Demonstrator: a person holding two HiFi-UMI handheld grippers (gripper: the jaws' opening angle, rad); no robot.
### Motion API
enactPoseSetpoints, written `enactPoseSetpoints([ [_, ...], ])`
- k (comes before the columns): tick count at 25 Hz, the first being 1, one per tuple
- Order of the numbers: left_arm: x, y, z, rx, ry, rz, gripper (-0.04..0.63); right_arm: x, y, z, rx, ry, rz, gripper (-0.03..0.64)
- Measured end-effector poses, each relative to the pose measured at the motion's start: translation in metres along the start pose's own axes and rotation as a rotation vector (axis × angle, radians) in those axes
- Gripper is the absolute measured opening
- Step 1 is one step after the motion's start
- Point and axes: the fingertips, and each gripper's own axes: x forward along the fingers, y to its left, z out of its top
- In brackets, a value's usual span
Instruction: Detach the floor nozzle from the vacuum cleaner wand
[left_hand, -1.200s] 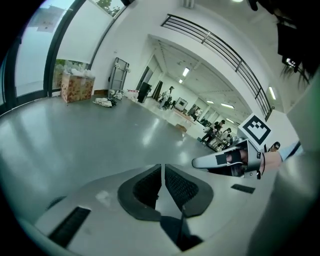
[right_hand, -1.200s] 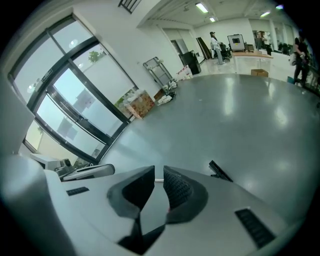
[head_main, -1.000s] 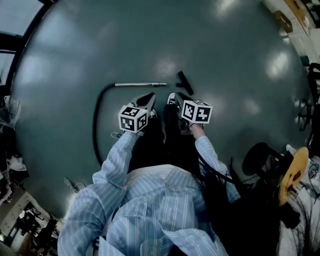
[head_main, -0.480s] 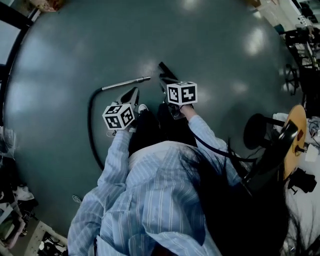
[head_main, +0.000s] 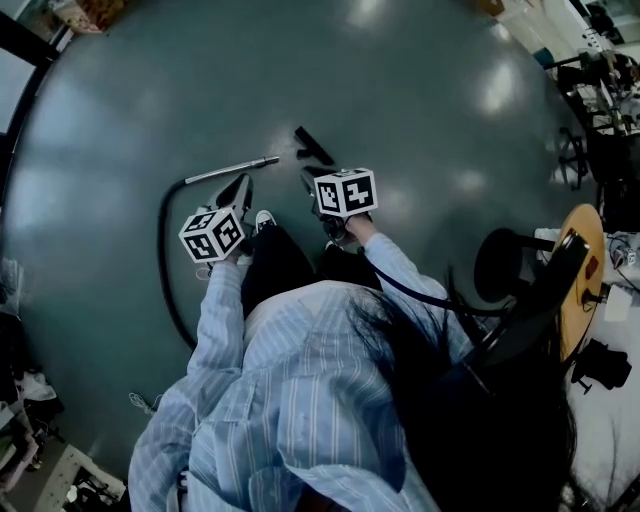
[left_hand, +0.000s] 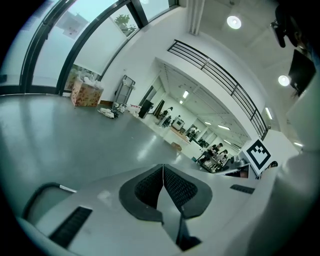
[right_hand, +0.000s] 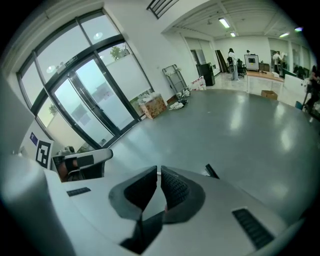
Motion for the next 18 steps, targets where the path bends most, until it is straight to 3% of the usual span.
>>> enactPoseSetpoints([
  [5, 0.0, -0.054, -0.026, -0.009, -0.061, 0.043, 0.011, -0.044, -0.034, -0.033, -0.067, 0.017, 0.017, 0.031],
  [9, -0.001, -0.116, -0.072, -0.073, -0.106, 0.077, 0.011, -0.084, -0.068, -0.065, -0.129, 0.022, 0.046, 0.031],
  [14, -0.007, -0.174, -0.137, -0.051, -0.058, 0.11, 0.011, -0.115, -0.095, -0.104, -0.18, 0.054, 0.084, 0.031],
  [18, -0.033, -0.186, -0.153, -0.039, -0.066, 0.164, 0.011, -0.12, -0.091, -0.132, -0.15, 0.071, 0.145, 0.031],
])
